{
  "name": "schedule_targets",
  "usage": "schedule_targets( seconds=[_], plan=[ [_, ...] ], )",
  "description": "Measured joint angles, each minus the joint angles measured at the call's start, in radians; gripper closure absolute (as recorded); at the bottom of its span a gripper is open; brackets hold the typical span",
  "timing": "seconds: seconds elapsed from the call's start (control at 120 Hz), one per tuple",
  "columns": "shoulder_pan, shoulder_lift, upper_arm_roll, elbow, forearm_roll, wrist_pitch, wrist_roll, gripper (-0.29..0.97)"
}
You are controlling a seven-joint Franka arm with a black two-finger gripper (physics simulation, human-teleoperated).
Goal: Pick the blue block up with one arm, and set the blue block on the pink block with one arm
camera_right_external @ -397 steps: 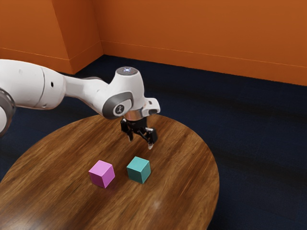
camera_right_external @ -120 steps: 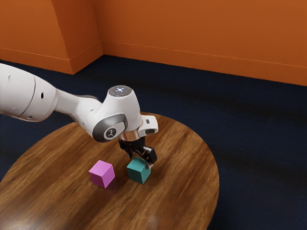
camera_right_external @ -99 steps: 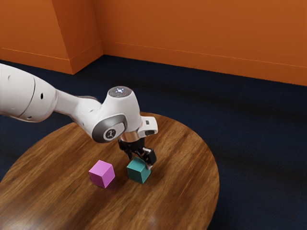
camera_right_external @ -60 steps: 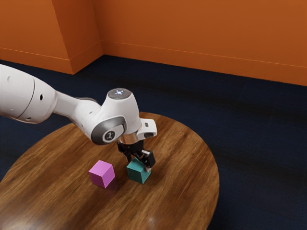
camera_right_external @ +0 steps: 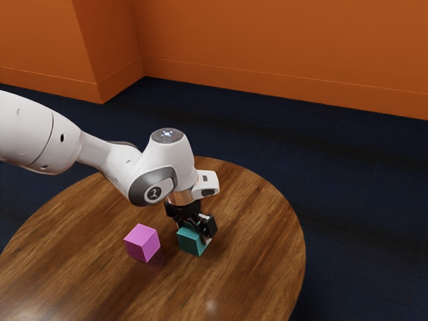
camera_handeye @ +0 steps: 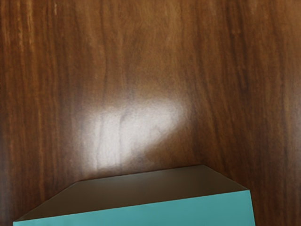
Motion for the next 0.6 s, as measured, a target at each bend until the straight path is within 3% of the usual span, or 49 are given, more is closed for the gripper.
schedule_targets(
  seconds=[0.3, 0.6],
  plan=[
    [0.0, -0.008, 0.0, -0.001, 0.001, -0.004, 0.001, 0.01],
    [0.0, -0.001, 0.001, -0.001, 0.0, -0.003, -0.003, 0.2]
  ],
)
